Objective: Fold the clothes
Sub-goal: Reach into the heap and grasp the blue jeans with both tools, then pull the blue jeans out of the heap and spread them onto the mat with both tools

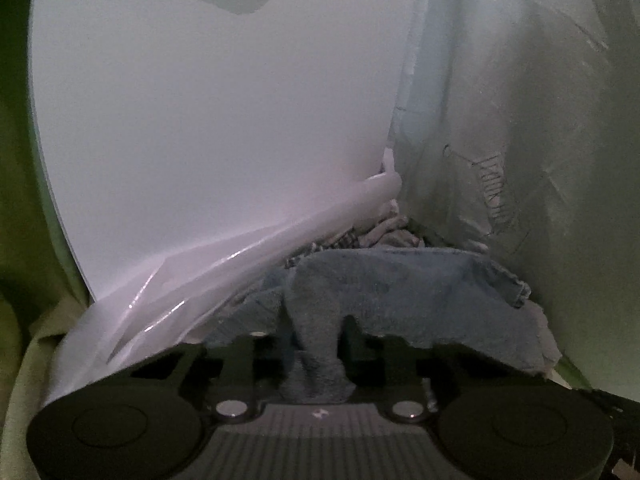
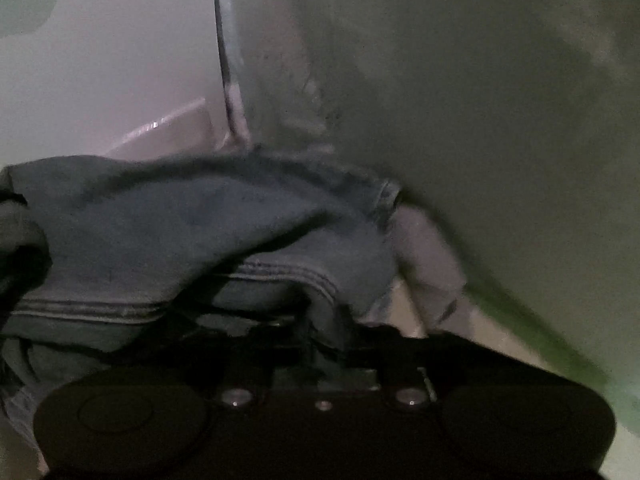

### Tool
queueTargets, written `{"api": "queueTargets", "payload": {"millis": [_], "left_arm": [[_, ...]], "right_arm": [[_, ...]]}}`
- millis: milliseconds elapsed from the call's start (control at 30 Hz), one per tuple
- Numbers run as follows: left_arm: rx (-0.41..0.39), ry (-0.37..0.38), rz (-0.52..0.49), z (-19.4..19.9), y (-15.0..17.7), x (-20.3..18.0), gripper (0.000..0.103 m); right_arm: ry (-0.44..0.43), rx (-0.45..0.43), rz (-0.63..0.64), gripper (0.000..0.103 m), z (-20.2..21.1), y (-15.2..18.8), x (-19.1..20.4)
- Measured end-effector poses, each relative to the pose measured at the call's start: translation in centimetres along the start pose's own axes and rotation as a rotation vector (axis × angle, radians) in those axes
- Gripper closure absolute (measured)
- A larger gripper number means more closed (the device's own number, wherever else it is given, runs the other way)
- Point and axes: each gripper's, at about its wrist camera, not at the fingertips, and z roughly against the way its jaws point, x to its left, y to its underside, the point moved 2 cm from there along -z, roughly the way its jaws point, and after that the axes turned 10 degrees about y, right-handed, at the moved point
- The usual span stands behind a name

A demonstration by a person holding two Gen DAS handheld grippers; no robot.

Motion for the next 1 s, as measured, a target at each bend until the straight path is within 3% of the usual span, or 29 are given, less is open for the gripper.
{"api": "queueTargets", "payload": {"millis": [200,333,433,600,700,833,900,1000], "left_arm": [[-0.1,0.077,-0.116,5.6,-0.1,-3.9,0.088],[-0.154,0.143,-0.17,10.7,0.8,-7.2,0.088],[-0.166,0.21,-0.203,14.8,2.9,-10.1,0.088],[-0.094,0.377,-0.286,20.6,10.2,-17.4,0.089],[-0.022,0.485,-0.337,23.0,15.4,-22.0,0.087],[0.18,0.619,-0.373,23.9,23.4,-27.8,0.081],[0.245,0.645,-0.409,24.5,26.7,-29.8,0.081],[0.263,0.599,-0.437,24.7,28.9,-30.7,0.071]], "right_arm": [[0.117,-0.166,-0.005,0.095,7.7,0.1,-2.6],[0.242,-0.27,-0.075,0.095,14.9,2.1,-6.4],[0.353,-0.323,-0.127,0.096,20.8,5.4,-10.2],[0.54,-0.332,-0.174,0.096,30.3,13.5,-18.1],[0.679,-0.294,-0.228,0.096,34.8,18.5,-23.1],[0.836,-0.157,-0.347,0.098,39.1,25.8,-30.2],[0.889,-0.065,-0.406,0.101,40.3,29.5,-33.5],[0.966,0.074,-0.494,0.1,42.1,34.9,-38.3]]}}
